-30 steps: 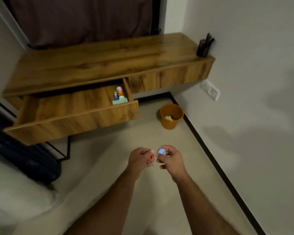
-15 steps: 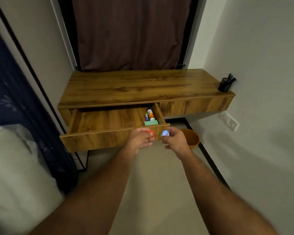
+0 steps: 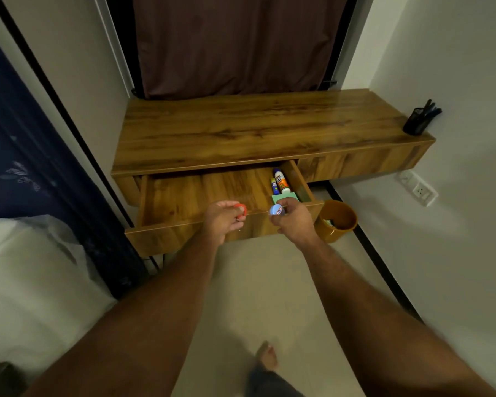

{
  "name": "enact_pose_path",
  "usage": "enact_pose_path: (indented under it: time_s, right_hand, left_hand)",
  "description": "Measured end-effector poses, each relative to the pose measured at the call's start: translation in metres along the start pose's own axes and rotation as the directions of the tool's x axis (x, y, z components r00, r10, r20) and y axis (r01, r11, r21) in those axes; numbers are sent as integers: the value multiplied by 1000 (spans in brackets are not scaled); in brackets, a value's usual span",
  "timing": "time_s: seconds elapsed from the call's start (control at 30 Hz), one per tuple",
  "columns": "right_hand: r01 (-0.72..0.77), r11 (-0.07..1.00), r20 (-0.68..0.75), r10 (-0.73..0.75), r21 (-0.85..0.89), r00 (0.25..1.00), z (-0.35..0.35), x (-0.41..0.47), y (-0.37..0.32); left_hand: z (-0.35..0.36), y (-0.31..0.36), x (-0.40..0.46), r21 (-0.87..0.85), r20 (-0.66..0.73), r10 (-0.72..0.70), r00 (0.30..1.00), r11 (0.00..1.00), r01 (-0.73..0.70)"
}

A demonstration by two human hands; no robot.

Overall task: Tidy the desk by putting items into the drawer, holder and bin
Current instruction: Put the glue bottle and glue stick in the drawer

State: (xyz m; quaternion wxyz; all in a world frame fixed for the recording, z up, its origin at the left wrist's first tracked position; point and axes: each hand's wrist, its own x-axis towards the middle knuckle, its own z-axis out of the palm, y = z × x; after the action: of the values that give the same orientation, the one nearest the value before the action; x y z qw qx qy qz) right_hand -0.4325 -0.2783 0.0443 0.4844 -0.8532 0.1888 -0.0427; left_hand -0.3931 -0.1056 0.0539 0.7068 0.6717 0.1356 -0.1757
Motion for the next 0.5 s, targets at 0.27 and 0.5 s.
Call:
enact_pose_path:
  time_s: [0.27,0.5]
  right_hand:
    - [-64,989,-54,57,-132,997,3,97,15]
    - [-67,943,34,83,-327,996,13,168,26]
  left_hand:
    - [1,14,97,37,-69,-60,996,997,62]
    - [30,17,176,196,-61,-100,993,975,110]
